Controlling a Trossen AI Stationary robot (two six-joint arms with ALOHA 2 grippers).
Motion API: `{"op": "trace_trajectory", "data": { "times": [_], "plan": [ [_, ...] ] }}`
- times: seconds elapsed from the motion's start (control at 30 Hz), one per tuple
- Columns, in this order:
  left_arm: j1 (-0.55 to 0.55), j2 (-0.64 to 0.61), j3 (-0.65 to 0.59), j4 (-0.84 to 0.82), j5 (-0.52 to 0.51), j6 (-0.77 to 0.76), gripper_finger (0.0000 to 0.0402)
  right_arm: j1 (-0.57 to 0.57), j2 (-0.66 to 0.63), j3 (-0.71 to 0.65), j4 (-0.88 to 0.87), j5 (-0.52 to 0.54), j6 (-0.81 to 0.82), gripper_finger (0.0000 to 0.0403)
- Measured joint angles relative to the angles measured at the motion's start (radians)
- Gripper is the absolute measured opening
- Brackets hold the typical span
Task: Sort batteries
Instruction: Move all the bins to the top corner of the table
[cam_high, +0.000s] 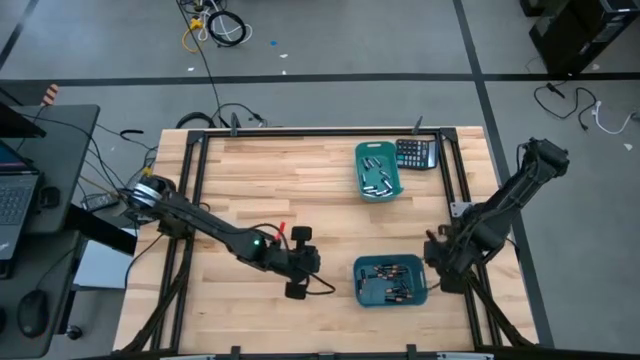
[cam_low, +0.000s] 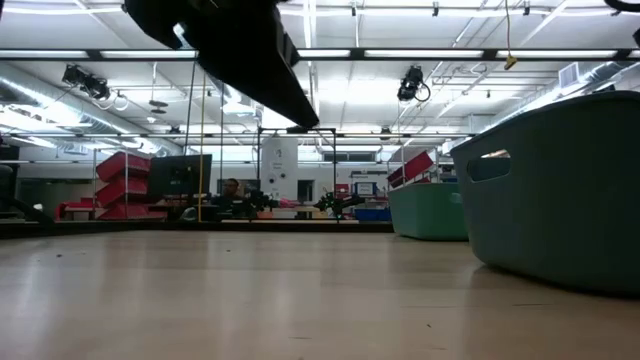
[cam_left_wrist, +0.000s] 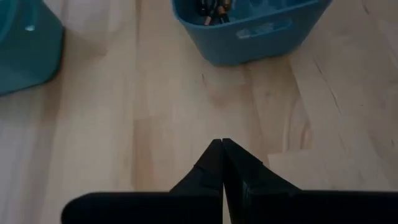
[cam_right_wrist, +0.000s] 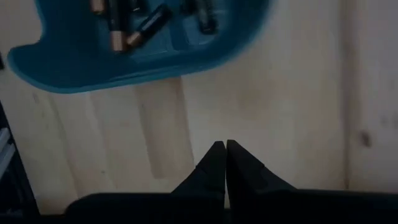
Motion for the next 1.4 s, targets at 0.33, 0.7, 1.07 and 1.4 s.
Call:
{"op": "trace_trajectory", "data": {
  "times": [0.33, 0.7, 1.07, 1.4],
  "plan": [
    [-0.003, 0.087, -0.001, 0.164, -0.002, -0.023, 0.0000, 0.038, 0.191, -0.001, 0.235, -0.039, -0.103, 0.0000],
    [-0.093, 0.083, 0.013, 0.163, 0.005, -0.232, 0.0000, 0.062, 0.284, -0.001, 0.378, -0.065, -0.165, 0.0000],
    [-0.211, 0.081, 0.035, 0.215, -0.142, -0.235, 0.0000, 0.080, 0.306, -0.001, 0.453, -0.054, -0.133, 0.0000],
    [-0.275, 0.081, 0.035, 0.255, -0.272, -0.258, 0.0000, 0.063, 0.307, -0.001, 0.539, 0.040, -0.200, 0.0000]
  ]
}}
